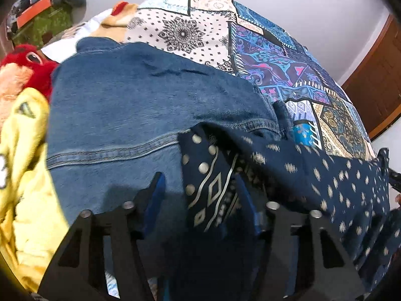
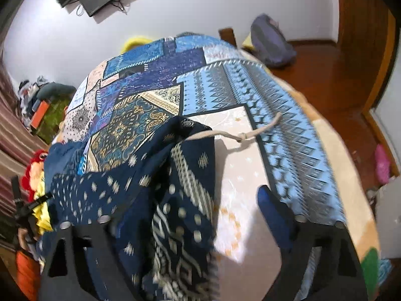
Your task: Fold large clothes
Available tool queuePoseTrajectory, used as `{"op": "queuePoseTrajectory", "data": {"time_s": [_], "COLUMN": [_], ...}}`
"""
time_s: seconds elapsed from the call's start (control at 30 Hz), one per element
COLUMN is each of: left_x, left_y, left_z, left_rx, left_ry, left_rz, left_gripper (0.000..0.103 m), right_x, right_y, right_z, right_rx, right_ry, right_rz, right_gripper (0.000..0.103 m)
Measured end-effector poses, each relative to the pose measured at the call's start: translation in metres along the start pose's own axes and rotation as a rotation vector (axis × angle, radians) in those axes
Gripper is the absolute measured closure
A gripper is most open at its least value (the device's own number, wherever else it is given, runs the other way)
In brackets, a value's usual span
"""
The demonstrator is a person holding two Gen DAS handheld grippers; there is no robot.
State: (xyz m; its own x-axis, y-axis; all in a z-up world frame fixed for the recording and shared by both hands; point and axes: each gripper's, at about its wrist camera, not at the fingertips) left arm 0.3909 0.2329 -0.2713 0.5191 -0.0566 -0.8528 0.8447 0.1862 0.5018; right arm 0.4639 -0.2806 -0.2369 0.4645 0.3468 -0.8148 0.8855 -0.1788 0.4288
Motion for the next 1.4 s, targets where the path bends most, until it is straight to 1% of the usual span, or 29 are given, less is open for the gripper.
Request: {"op": "queuePoseTrajectory", "data": {"time_s": [0.03,0.07,0.1,0.13,0.17,0.2,0.23,0.27,0.3,0.4,0.43,0.5,0.57,0.67,0.73,0.8,0.87,0.97,1.0,1.03,1.07,1.13,1.17,1.2,1.3,1.33,1.37,1.4], "left_x": [0.003,0.004,0.006,0.008,0.012,0.012,0.011,0.005,-0.005,-0.034,-0.049,-0.067,-0.083,-0.093,-0.09,-0.08,-0.06,-0.026,-0.017,-0.001,0.01,0.03,0.037,0.043,0.059,0.06,0.059,0.059], "left_y": [0.002,0.005,0.007,0.008,0.01,0.012,0.014,0.016,0.018,0.026,0.033,0.045,0.061,0.083,0.098,0.109,0.119,0.125,0.124,0.125,0.124,0.123,0.12,0.118,0.11,0.106,0.105,0.104], "left_z": [0.002,0.004,0.006,0.007,0.009,0.012,0.016,0.02,0.023,0.029,0.03,0.032,0.031,0.03,0.025,0.016,0.003,-0.013,-0.017,-0.024,-0.03,-0.042,-0.045,-0.05,-0.059,-0.06,-0.059,-0.057], "left_rx": [0.001,0.009,0.016,0.016,0.012,0.017,0.034,0.046,0.058,0.084,0.093,0.102,0.104,0.119,0.116,0.098,0.074,0.056,0.055,0.052,0.049,0.03,0.022,0.012,-0.013,-0.012,-0.004,0.004], "left_ry": [0.009,0.016,0.019,0.017,0.028,0.066,0.11,0.136,0.147,0.163,0.161,0.16,0.152,0.189,0.209,0.214,0.238,0.283,0.293,0.307,0.316,0.32,0.322,0.324,0.315,0.314,0.315,0.315], "left_rz": [0.008,0.024,0.03,0.021,0.007,0.005,0.001,0.02,0.051,0.127,0.159,0.198,0.236,0.281,0.291,0.277,0.244,0.184,0.165,0.129,0.104,0.058,0.043,0.03,0.008,0.014,0.022,0.024], "left_gripper": [0.051,0.063,0.074,0.096,0.099,0.099,0.1,0.101,0.101,0.101,0.101,0.101,0.101,0.101,0.101,0.101,0.101,0.101,0.101,0.101,0.101,0.1,0.1,0.1,0.096,0.095,0.095,0.095], "right_x": [0.008,0.018,0.022,0.025,0.029,0.032,0.035,0.036,0.036,0.019,0.015,0.007,0.004,0.004,0.008,0.017,0.032,0.063,0.076,0.087,0.103,0.121,0.132,0.138,0.141,0.141,0.14,0.14], "right_y": [0.003,0.007,0.009,0.009,0.01,0.012,0.014,0.016,0.018,0.029,0.034,0.046,0.054,0.069,0.079,0.09,0.098,0.105,0.107,0.108,0.11,0.109,0.107,0.106,0.101,0.1,0.099,0.099], "right_z": [0.0,-0.002,-0.004,-0.006,-0.011,-0.016,-0.02,-0.026,-0.029,-0.049,-0.055,-0.074,-0.092,-0.123,-0.143,-0.158,-0.169,-0.178,-0.176,-0.172,-0.164,-0.147,-0.138,-0.131,-0.122,-0.123,-0.125,-0.126], "right_rx": [0.003,0.003,-0.003,-0.013,-0.03,-0.045,-0.052,-0.065,-0.075,-0.122,-0.132,-0.167,-0.201,-0.246,-0.275,-0.295,-0.308,-0.335,-0.337,-0.33,-0.313,-0.284,-0.271,-0.266,-0.282,-0.296,-0.318,-0.335], "right_ry": [0.003,0.009,0.016,0.021,0.03,0.043,0.048,0.053,0.053,0.081,0.092,0.122,0.126,0.125,0.109,0.084,0.058,-0.037,-0.077,-0.11,-0.145,-0.166,-0.165,-0.165,-0.154,-0.169,-0.2,-0.226], "right_rz": [-0.016,-0.034,-0.023,-0.014,-0.017,-0.026,-0.026,-0.023,-0.012,0.071,0.082,0.114,0.139,0.181,0.206,0.216,0.207,0.193,0.182,0.165,0.134,0.087,0.059,0.049,0.063,0.062,0.064,0.067], "right_gripper": [0.037,0.046,0.05,0.055,0.07,0.08,0.084,0.091,0.092,0.094,0.094,0.094,0.094,0.094,0.094,0.094,0.094,0.094,0.094,0.094,0.094,0.094,0.094,0.094,0.093,0.092,0.088,0.078]}}
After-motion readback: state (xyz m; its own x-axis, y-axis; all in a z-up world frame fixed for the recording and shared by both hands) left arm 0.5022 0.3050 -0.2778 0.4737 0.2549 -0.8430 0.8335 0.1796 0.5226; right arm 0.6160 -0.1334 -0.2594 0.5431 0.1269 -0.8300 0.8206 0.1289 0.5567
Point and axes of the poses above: each gripper's, at about its wrist camera, not at the fingertips, and x roughly the way its jaws point, z to its right, y to its top, and after that the axes turned 6 degrees about x, right-handed
